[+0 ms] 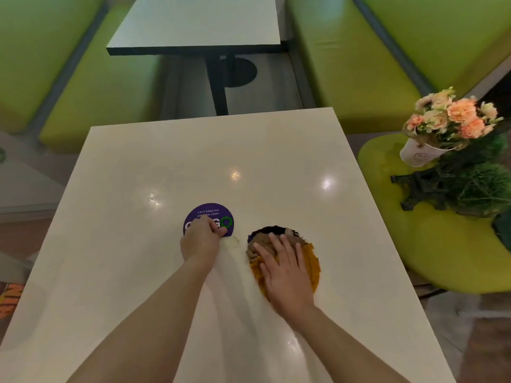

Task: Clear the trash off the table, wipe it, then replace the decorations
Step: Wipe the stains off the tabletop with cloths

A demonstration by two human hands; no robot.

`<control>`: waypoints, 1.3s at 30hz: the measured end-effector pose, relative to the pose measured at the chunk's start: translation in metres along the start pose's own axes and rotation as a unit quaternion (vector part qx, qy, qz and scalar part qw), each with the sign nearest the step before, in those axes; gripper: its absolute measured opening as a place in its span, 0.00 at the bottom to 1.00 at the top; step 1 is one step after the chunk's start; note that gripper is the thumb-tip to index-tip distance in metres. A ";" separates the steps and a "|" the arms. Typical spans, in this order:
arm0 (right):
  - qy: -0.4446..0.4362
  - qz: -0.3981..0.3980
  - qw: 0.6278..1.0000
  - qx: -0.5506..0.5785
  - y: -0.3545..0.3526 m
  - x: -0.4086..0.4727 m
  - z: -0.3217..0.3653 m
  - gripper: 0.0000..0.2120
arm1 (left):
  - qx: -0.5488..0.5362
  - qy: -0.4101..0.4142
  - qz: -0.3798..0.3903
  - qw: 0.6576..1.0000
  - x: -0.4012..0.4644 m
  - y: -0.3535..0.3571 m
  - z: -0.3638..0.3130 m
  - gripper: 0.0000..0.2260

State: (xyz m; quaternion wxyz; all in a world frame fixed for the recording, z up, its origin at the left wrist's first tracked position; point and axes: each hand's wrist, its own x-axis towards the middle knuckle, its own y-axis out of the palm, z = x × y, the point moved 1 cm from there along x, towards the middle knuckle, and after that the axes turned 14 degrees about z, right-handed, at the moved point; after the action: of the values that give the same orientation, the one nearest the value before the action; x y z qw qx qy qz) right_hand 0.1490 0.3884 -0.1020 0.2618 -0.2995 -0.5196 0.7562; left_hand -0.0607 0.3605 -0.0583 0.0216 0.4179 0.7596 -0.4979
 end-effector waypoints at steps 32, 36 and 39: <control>0.184 -0.002 0.982 0.039 -0.008 -0.203 -0.143 0.24 | -0.036 0.159 0.123 0.979 -0.206 0.131 -0.007 0.12; 0.077 0.014 0.992 0.095 0.001 -0.227 -0.098 0.26 | -0.023 0.175 0.135 0.975 -0.225 0.146 -0.005 0.11; -0.015 0.036 0.988 0.149 -0.001 -0.248 -0.097 0.23 | -0.010 0.196 0.135 0.971 -0.235 0.156 -0.010 0.11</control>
State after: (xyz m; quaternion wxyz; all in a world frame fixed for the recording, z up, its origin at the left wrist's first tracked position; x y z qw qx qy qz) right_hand 0.3883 0.2742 -0.0838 0.2680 -0.2645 -0.3937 0.8386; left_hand 0.1987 0.2484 -0.0631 -0.0565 0.6062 0.6901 -0.3912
